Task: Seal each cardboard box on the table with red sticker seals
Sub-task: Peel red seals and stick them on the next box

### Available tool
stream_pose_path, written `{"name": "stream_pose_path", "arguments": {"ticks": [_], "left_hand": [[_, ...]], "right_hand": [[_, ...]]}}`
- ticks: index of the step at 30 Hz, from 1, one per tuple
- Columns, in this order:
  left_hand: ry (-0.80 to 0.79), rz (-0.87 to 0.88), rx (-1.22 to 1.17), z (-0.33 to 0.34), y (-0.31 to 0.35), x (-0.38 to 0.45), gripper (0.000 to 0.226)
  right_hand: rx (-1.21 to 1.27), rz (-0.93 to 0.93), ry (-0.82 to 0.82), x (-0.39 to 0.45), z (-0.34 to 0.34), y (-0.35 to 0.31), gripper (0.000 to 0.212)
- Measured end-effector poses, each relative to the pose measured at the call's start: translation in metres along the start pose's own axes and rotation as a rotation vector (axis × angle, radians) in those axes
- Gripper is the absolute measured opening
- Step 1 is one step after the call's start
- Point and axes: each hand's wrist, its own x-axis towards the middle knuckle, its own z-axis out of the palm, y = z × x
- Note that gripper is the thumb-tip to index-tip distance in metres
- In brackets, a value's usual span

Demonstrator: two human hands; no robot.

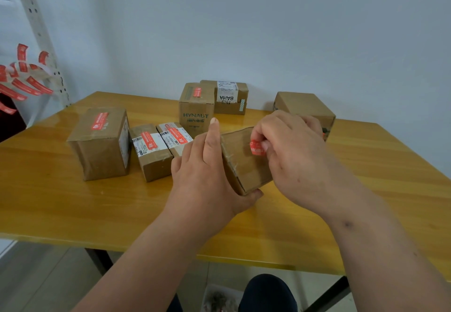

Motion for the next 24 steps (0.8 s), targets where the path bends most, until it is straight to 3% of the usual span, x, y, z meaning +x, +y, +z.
{"name": "stream_pose_path", "arguments": {"ticks": [17, 21, 24], "left_hand": [[-0.099, -0.032, -0.015, -0.008, -0.002, 0.006, 0.135], [-0.207, -0.007, -0.095, -0.019, -0.005, 0.015, 0.135], [-0.43, -0.048, -0.342, -0.034, -0.011, 0.03, 0.13]], "right_hand": [[0.251, 0.072, 0.055, -0.003, 0.002, 0.007, 0.024], [0.318, 0.105, 0.039, -0.001, 0.0, 0.006, 0.023], [0.402, 0.14, 0.053, 0.003, -0.004, 0.006, 0.02]]}}
